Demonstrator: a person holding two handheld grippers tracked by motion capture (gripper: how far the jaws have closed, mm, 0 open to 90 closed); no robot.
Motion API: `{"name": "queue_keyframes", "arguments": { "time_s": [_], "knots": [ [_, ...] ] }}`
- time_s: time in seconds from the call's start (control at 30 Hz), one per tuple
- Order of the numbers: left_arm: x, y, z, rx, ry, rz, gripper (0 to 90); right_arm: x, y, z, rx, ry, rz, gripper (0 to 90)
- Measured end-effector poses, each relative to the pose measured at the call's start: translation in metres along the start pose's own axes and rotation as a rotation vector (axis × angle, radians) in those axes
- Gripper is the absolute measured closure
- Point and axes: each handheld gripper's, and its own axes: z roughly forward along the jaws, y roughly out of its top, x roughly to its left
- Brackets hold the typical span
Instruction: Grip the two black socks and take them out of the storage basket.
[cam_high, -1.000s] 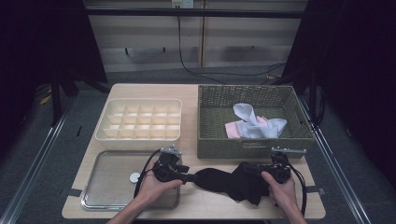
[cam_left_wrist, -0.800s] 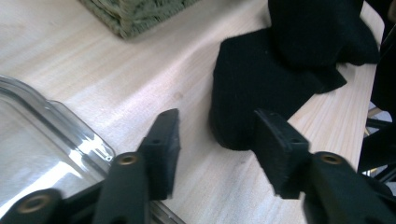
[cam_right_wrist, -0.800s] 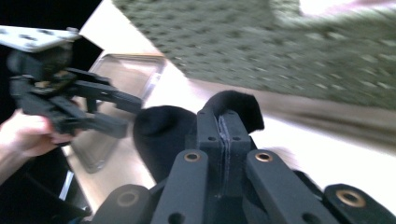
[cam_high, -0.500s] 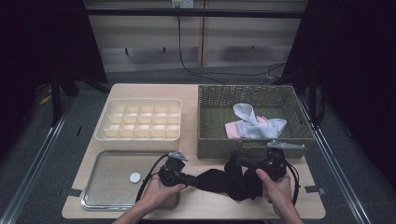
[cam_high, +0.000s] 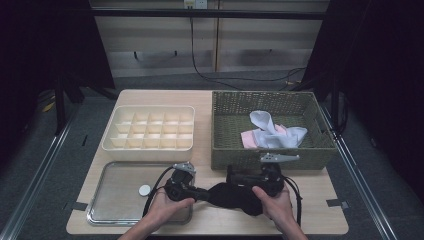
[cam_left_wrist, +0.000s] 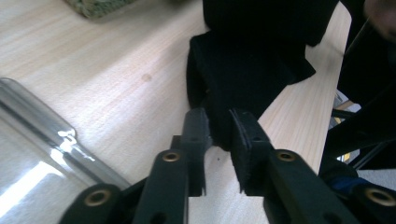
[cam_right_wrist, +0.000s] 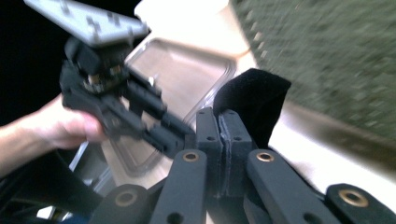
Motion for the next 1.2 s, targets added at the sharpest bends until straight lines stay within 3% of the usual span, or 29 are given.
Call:
{"name": "queue_keyframes", "arguments": {
  "time_s": [0.13,0.17,0.27,0.5,0.67,0.83,0.97,1.1,1.2],
  "knots": [
    [0.003,0.002,-0.007,-0.031,-0.004,-0.008,70.1,0.001,-0.010,0.016,0.065,0.013,-0.002,84.5],
    [0.002,0.002,-0.009,-0.041,0.010,-0.011,69.7,0.002,-0.012,0.018,0.072,0.022,-0.002,83.6],
    [0.004,0.002,-0.014,-0.051,-0.003,-0.016,68.7,0.003,-0.015,0.023,0.094,0.033,0.001,80.1],
    [0.006,0.001,-0.020,-0.069,-0.006,-0.020,67.1,0.001,-0.016,0.015,0.074,0.073,0.031,67.0],
    [0.005,0.003,-0.022,-0.075,-0.010,-0.017,66.6,-0.001,-0.017,0.006,0.067,0.072,0.041,68.0],
    [0.002,0.002,-0.020,-0.073,-0.017,-0.012,65.9,-0.007,-0.014,-0.009,0.051,0.036,0.051,69.4],
    [-0.005,0.003,-0.016,-0.068,-0.043,0.007,67.0,-0.018,-0.014,-0.034,0.006,-0.009,0.075,73.8],
    [-0.010,0.004,-0.011,-0.043,-0.057,0.026,68.9,-0.032,-0.018,-0.061,-0.024,-0.087,0.103,77.5],
    [-0.012,0.004,-0.006,-0.037,-0.057,0.022,68.5,-0.044,-0.026,-0.076,-0.028,-0.144,0.124,75.0]
  ]
}}
